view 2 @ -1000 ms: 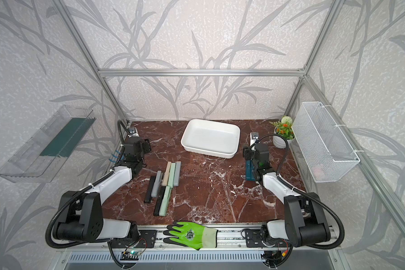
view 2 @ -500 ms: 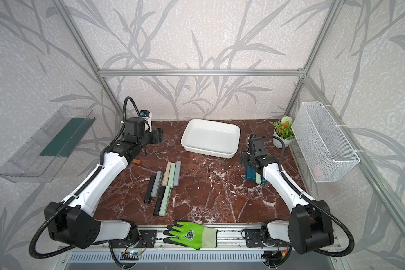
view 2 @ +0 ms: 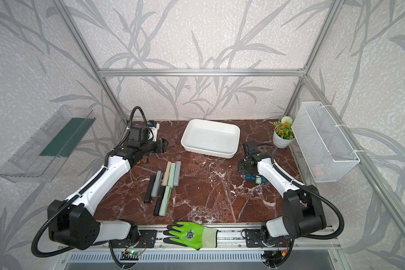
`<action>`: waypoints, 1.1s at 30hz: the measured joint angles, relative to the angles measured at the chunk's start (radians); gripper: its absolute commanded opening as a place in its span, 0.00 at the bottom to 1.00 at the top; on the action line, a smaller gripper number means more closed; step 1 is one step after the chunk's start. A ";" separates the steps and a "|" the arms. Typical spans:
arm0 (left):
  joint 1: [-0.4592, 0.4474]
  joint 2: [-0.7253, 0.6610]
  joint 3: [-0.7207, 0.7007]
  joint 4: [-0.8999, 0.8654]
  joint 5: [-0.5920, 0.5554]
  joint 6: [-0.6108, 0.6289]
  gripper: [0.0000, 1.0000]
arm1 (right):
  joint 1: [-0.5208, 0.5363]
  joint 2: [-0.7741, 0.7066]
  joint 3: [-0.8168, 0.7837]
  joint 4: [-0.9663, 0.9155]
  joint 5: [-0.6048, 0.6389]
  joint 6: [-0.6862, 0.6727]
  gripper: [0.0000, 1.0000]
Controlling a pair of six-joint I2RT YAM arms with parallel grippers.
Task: Put the pruning pliers into the storage box
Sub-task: Pick up the pruning pliers from the center of the board.
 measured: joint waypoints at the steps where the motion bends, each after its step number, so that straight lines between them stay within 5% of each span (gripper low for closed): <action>1: 0.000 0.000 -0.004 0.000 0.004 0.000 0.68 | 0.000 0.006 0.000 0.002 -0.001 0.003 0.61; 33: 0.001 -0.001 -0.010 0.016 0.032 0.000 0.68 | -0.053 0.056 -0.082 0.116 0.000 0.055 0.61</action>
